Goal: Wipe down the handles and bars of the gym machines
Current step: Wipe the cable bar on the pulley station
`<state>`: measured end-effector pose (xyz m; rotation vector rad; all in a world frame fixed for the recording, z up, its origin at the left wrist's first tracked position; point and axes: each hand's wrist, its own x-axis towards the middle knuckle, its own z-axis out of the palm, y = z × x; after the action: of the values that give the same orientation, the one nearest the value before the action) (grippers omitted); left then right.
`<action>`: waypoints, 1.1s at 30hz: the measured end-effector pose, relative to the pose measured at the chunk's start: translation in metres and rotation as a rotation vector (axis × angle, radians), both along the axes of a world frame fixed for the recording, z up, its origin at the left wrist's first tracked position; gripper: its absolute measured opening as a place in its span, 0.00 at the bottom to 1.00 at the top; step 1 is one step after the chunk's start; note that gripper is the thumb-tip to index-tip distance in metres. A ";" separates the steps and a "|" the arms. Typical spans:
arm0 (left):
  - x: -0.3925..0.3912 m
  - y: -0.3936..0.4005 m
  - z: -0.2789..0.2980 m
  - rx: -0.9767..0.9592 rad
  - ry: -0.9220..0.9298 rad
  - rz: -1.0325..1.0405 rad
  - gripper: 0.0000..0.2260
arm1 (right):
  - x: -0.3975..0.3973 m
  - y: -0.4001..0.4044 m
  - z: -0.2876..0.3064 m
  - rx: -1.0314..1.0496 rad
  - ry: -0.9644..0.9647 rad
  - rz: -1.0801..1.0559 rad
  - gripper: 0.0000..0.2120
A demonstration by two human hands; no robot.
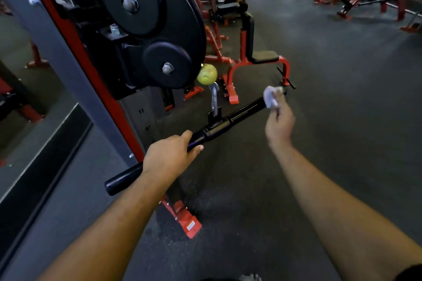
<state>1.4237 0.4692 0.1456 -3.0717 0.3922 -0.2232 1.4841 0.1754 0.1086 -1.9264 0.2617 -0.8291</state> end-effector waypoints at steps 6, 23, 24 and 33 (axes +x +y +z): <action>-0.010 -0.018 -0.002 0.011 0.031 0.100 0.25 | 0.030 -0.011 -0.002 -0.050 0.081 0.120 0.16; -0.032 -0.064 -0.005 -0.142 0.091 0.310 0.21 | -0.029 0.061 -0.021 -0.153 -0.027 0.618 0.25; -0.032 -0.065 -0.005 -0.145 0.091 0.308 0.20 | -0.041 0.068 -0.026 -0.131 -0.050 0.644 0.25; -0.034 -0.055 0.001 -0.111 0.108 0.274 0.19 | -0.074 0.097 -0.022 1.498 0.296 0.275 0.12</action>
<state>1.3895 0.4143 0.1465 -3.2073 -0.0418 -0.0710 1.4106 0.2723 0.0870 -0.6036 0.5664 -0.0084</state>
